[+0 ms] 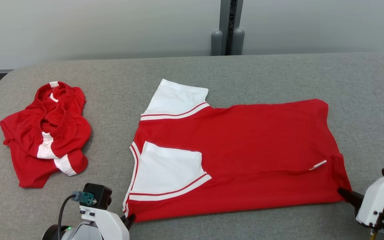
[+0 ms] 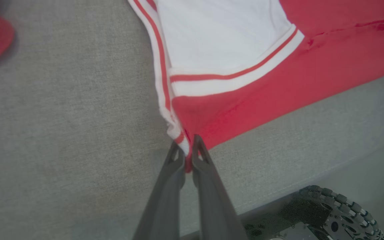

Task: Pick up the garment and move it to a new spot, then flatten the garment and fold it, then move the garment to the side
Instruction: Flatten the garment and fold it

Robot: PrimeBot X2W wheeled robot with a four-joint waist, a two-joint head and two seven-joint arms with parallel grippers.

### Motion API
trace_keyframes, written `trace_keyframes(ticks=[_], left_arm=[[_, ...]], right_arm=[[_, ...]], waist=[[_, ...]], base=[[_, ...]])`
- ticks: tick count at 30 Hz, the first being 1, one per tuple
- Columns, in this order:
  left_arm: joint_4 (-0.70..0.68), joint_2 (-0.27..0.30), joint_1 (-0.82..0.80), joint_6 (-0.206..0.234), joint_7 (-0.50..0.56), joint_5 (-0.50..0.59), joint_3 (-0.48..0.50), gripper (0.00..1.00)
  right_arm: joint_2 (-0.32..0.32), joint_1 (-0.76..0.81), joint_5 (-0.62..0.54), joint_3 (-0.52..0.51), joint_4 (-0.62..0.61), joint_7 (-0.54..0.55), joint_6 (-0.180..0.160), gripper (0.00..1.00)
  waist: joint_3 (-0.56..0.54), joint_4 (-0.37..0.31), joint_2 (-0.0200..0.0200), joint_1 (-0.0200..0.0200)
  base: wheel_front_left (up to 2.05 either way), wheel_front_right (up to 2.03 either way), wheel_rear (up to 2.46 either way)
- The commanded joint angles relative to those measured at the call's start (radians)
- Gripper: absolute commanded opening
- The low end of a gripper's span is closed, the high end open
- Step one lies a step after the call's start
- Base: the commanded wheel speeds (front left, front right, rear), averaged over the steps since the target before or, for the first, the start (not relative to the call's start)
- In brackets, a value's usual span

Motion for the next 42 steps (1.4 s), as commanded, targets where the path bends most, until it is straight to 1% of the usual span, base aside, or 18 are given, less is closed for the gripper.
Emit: trace_keyframes(ticks=[1,5,7,14,15,16,17,18,27,31,37,40,42], left_arm=[[-0.003,0.005,0.007,0.006,-0.005,-0.007,0.001,0.00],[0.003,0.006,0.019,0.007,0.000,-0.009,-0.003,0.00],[0.006,0.007,0.020,0.006,0.004,-0.010,-0.007,0.00],[0.021,0.004,0.022,0.000,0.007,-0.014,-0.008,0.00],[0.026,0.004,0.022,-0.002,0.015,-0.017,-0.012,0.10],[0.029,0.006,0.023,-0.005,0.023,-0.021,-0.018,0.38],[0.030,0.007,0.021,-0.004,0.026,-0.020,-0.019,0.81],[0.031,0.007,0.017,-0.002,0.024,-0.018,-0.018,1.00],[0.022,0.010,-0.006,0.001,0.018,-0.006,-0.011,1.00],[0.014,0.014,-0.021,-0.004,0.017,0.001,-0.009,1.00],[-0.005,0.019,-0.139,-0.026,0.023,0.043,0.019,1.00],[0.010,0.014,-0.227,-0.041,0.035,0.061,0.042,1.00],[0.037,-0.002,-0.285,-0.055,0.034,0.054,0.068,1.00]], right_arm=[[-0.002,0.029,-0.013,-0.022,-0.019,0.008,0.000,0.00],[0.015,0.081,-0.052,-0.078,-0.078,0.044,0.000,0.00],[0.021,0.090,-0.061,-0.090,-0.090,0.054,0.000,0.00],[0.083,0.148,-0.132,-0.179,-0.193,0.139,0.000,0.00],[0.090,0.155,-0.141,-0.190,-0.208,0.152,0.000,0.33],[0.099,0.161,-0.149,-0.203,-0.221,0.164,0.000,0.75],[0.108,0.168,-0.159,-0.213,-0.235,0.175,0.000,1.00],[0.116,0.173,-0.169,-0.223,-0.248,0.185,0.000,1.00],[0.174,0.204,-0.244,-0.313,-0.352,0.250,0.000,1.00],[0.185,0.199,-0.267,-0.336,-0.403,0.263,0.000,1.00],[0.168,0.132,-0.276,-0.327,-0.464,0.264,0.000,1.00],[0.160,0.075,-0.279,-0.319,-0.467,0.256,0.000,1.00],[0.157,0.026,-0.286,-0.307,-0.458,0.245,0.000,1.00]], waist=[[-0.002,0.002,0.0000,0.0000],[-0.005,-0.001,0.0000,0.0000],[-0.005,-0.002,0.0000,0.0000],[-0.004,-0.012,0.0000,0.0000],[-0.004,-0.013,0.0000,0.0000],[-0.004,-0.014,0.0000,0.0000],[-0.004,-0.015,0.0000,0.0000],[-0.004,-0.016,0.0000,0.0000],[0.001,-0.021,0.0000,0.0000],[0.004,-0.022,0.0000,0.0000],[0.016,-0.025,0.0000,0.0000],[0.031,-0.036,0.0000,0.0000],[0.046,-0.048,0.0000,0.0000]], base=[[0.00,0.00,0.00],[0.00,0.00,0.00],[0.00,0.00,0.00],[0.00,0.00,0.00],[0.00,0.00,0.00],[0.00,0.00,0.00],[0.00,0.00,0.00],[0.00,0.00,0.00],[0.00,0.00,0.00],[0.00,0.00,0.00],[0.00,0.00,0.00],[0.00,0.00,0.00],[0.00,0.00,0.00]])
